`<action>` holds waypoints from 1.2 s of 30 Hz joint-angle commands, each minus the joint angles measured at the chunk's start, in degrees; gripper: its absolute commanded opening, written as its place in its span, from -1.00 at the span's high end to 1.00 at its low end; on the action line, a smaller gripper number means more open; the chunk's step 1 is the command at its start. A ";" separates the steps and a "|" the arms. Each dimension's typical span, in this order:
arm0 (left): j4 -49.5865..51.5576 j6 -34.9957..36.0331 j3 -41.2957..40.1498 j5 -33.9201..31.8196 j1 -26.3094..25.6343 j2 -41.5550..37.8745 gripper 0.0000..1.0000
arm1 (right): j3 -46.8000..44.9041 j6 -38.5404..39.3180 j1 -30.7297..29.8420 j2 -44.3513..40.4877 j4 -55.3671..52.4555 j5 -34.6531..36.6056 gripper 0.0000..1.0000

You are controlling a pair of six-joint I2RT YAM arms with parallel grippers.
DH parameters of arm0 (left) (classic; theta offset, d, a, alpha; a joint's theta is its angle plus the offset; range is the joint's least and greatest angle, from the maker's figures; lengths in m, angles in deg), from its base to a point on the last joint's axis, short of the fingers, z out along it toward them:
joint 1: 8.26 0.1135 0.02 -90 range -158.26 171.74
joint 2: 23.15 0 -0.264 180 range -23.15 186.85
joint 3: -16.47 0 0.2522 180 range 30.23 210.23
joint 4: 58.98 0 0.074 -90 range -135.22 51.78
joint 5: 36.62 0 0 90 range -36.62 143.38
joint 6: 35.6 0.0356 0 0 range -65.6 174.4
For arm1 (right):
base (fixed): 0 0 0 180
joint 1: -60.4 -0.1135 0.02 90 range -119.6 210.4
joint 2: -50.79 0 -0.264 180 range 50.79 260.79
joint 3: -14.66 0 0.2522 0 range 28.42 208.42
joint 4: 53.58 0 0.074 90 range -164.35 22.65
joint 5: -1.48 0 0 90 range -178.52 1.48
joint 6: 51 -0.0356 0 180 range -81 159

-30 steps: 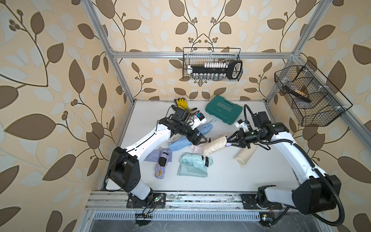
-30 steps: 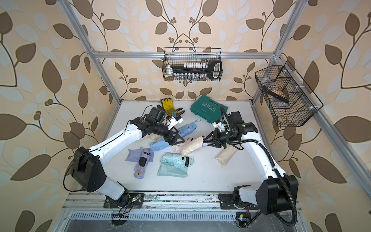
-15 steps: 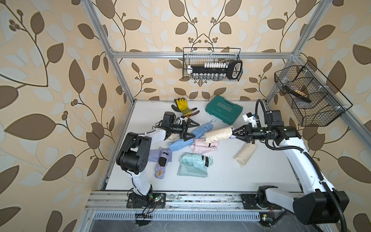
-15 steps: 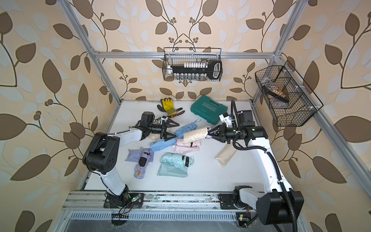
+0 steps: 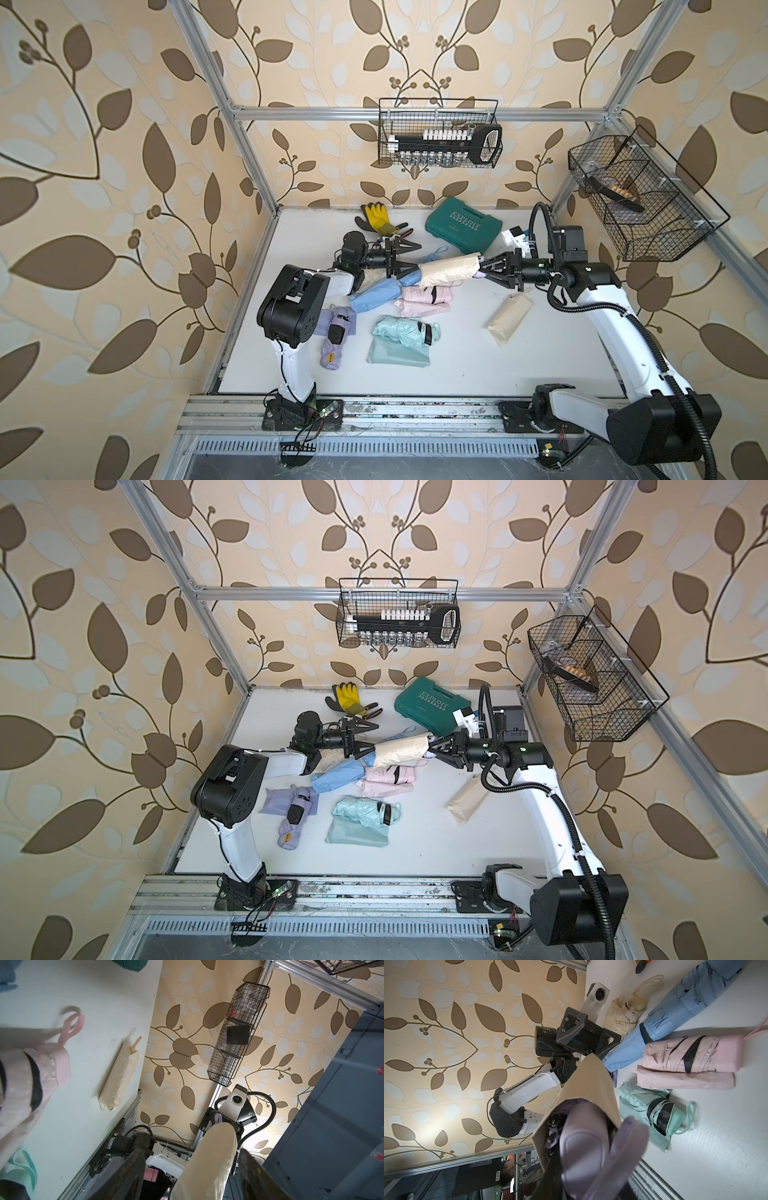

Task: Take umbrellas out of sleeves
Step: Take out the umbrella from the umbrella sleeve.

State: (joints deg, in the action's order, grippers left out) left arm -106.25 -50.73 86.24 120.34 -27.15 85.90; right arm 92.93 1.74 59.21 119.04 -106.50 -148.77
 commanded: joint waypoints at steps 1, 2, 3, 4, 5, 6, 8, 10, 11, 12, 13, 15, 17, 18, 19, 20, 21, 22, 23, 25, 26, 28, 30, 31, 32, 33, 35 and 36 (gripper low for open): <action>-5.56 -3.42 0.60 2.97 -0.87 -1.26 -0.40 | 0.39 -0.14 0.18 0.55 2.60 -2.59 0.84; -5.06 -3.30 0.59 3.39 -0.88 -1.67 -0.39 | 0.52 -0.10 0.21 0.72 2.65 -2.48 0.84; -4.51 -3.17 0.60 3.59 -0.89 -2.11 -0.39 | 0.53 0.02 0.14 0.90 2.60 -2.48 0.84; -4.36 -3.23 0.51 3.53 -0.88 -2.44 -0.39 | 0.48 0.14 0.18 1.01 2.64 -2.36 0.84; -4.14 -3.23 0.58 3.55 -0.88 -2.89 -0.38 | 0.42 0.33 0.21 1.16 2.45 -2.32 0.84; -3.65 -3.12 0.59 3.62 -0.89 -3.32 -0.38 | 0.42 0.50 0.16 1.25 2.33 -2.17 0.84; -2.00 -2.15 0.60 3.91 -0.88 -4.29 -0.36 | 0.41 0.69 0.15 1.43 2.25 -1.98 0.84; 0.39 -0.49 -0.01 4.21 -0.90 -5.42 -0.34 | 0.48 0.78 0.17 1.67 2.43 -1.64 0.84; 1.41 0.27 -0.53 4.23 -0.88 -5.97 -0.33 | 0.52 0.72 0.18 1.79 2.52 -1.50 0.84; 2.06 0.75 -1.12 4.18 -0.88 -6.56 -0.33 | 0.61 0.86 0.14 2.02 2.52 -1.22 0.84; 2.52 1.09 -1.54 4.23 -0.88 -6.97 -0.32 | 0.56 0.90 0.14 2.14 2.51 -0.97 0.84; 2.81 1.32 -2.19 4.40 -0.88 -7.58 -0.29 | 0.53 1.02 0.29 2.54 2.60 -1.07 0.84; 2.84 1.26 -2.28 4.56 -0.88 -8.00 -0.25 | 0.53 1.02 0.23 2.77 2.64 -1.12 0.84; 2.91 1.23 -2.23 4.56 -0.88 -8.22 -0.22 | 0.40 1.11 0.31 2.77 2.66 -1.11 0.84; 2.95 1.15 -2.07 4.74 -0.95 -8.29 -0.19 | 0.39 1.13 0.23 2.70 2.62 -1.10 0.84; 3.10 1.23 -1.98 4.77 -0.97 -8.50 -0.16 | 0.34 1.13 0.27 2.68 2.66 -1.18 0.84; 3.19 1.28 -1.92 4.84 -0.97 -8.59 -0.11 | 0.35 1.11 0.30 2.68 2.62 -1.27 0.84; 3.45 1.40 -1.79 4.91 -0.97 -8.58 -0.06 | 0.28 1.09 0.24 2.59 2.52 -1.23 0.84; 3.48 1.42 -1.84 4.94 -1.05 -8.56 -0.03 | 0.25 0.99 0.23 2.51 2.52 -1.19 0.84; 3.38 1.32 -1.89 4.94 -1.14 -8.59 0.10 | 0.09 1.10 0.26 2.26 2.40 -1.03 0.84; 3.16 1.16 -1.88 4.85 -1.28 -8.61 0.13 | -0.03 1.18 0.27 2.16 2.26 -0.79 0.84; 2.56 0.63 -1.68 4.89 -1.60 -8.60 0.23 | -0.32 1.29 0.31 1.98 2.15 -0.66 0.84; 2.50 0.58 -1.49 5.07 -1.84 -8.70 0.29 | -0.72 1.31 0.30 1.74 2.07 -0.51 0.84; 2.39 0.53 -1.50 5.11 -1.93 -8.65 0.34 | -0.81 1.26 0.26 1.67 2.07 -0.29 0.84; 2.36 0.54 -1.52 5.20 -2.00 -8.77 0.41 | -0.88 1.30 0.25 1.63 1.98 -0.16 0.84; 2.30 0.62 -1.61 5.20 -2.04 -8.70 0.48 | -0.96 1.39 0.36 1.53 1.92 -0.14 0.85; 2.23 0.62 -1.80 5.37 -2.03 -8.78 0.58 | -1.11 1.38 0.37 1.38 1.85 0.13 0.85; 2.20 0.62 -1.91 5.38 -2.05 -8.93 0.65 | -1.00 1.35 0.43 1.36 1.80 0.14 0.85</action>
State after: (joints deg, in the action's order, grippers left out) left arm -101.73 -50.62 84.23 124.01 -28.60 80.07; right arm 92.65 1.94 59.45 121.82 -106.09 -148.07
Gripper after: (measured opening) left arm 0.190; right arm 0.237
